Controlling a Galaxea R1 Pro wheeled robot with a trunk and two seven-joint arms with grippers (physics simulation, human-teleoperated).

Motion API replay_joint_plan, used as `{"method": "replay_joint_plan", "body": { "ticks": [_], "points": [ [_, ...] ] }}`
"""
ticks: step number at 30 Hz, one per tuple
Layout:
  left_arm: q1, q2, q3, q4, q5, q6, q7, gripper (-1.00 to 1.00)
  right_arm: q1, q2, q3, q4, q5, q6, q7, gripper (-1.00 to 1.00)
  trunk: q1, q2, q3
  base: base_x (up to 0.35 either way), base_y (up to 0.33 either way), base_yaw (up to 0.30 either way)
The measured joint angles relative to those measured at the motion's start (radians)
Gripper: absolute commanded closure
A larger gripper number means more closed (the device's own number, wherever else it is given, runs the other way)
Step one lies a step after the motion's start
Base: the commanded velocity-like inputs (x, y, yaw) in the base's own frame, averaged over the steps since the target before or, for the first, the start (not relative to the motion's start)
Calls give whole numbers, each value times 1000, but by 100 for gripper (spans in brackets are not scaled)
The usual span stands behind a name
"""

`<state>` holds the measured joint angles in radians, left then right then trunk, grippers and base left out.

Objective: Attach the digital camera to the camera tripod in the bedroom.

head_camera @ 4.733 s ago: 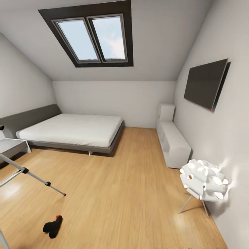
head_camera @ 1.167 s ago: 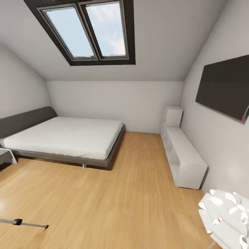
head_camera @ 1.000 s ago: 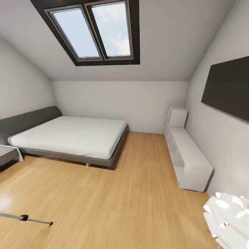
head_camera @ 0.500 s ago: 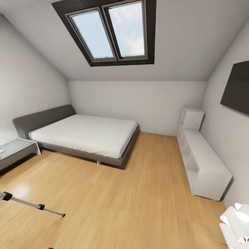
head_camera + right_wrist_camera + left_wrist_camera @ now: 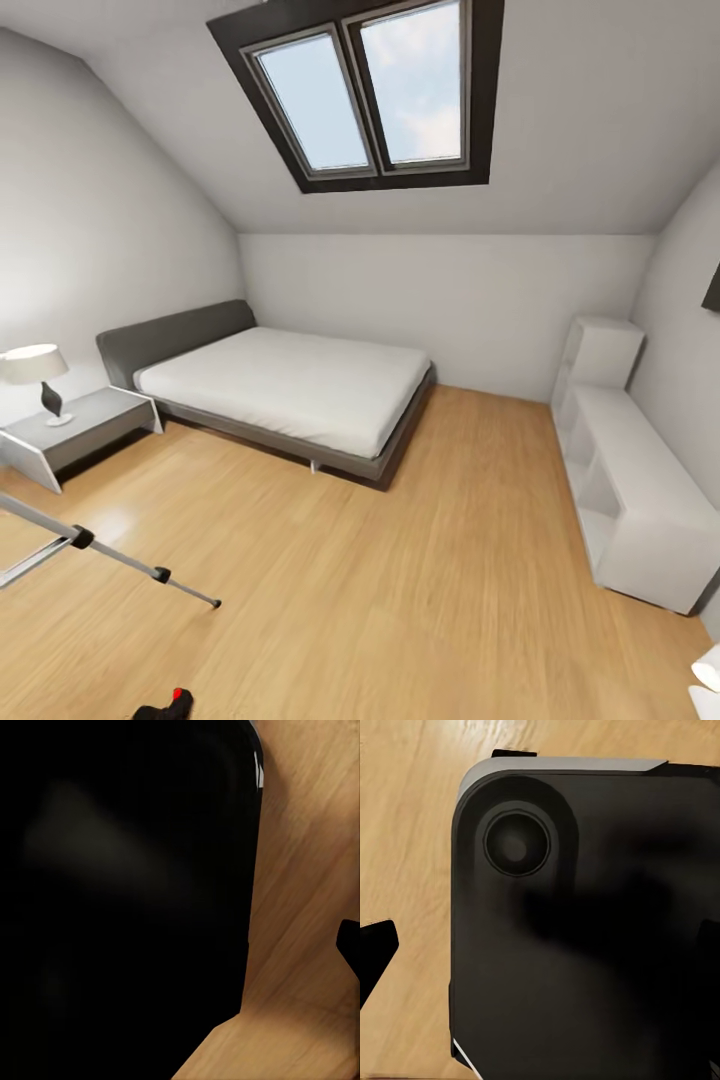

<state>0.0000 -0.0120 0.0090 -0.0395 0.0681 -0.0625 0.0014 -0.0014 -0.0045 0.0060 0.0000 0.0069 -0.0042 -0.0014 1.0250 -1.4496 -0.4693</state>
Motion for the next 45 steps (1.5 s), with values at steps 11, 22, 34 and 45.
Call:
{"method": "replay_joint_plan", "body": {
  "ticks": [11, 22, 34, 45],
  "points": [
    [0, 0, 0, 0, 0, 0, 0, -100, 0, 0, 0, 0, 0, 1, 0, -100, 0, 0, 0, 1, 0, 146],
    [0, 0, 0, 0, 0, 0, -1, -100, 0, 0, 1, 0, 0, 1, 0, -100, 0, 0, 0, 115, 0, 6],
    [0, 0, 0, 0, 0, 0, -1, -100, 0, 0, 0, 0, 0, 1, 0, -100, 0, 0, 0, 211, 0, 0],
    [0, 0, 0, 0, 0, 0, -1, -100, 0, 0, 0, 0, -1, 1, 0, -100, 0, 0, 0, 213, 0, 0]
  ]
}}
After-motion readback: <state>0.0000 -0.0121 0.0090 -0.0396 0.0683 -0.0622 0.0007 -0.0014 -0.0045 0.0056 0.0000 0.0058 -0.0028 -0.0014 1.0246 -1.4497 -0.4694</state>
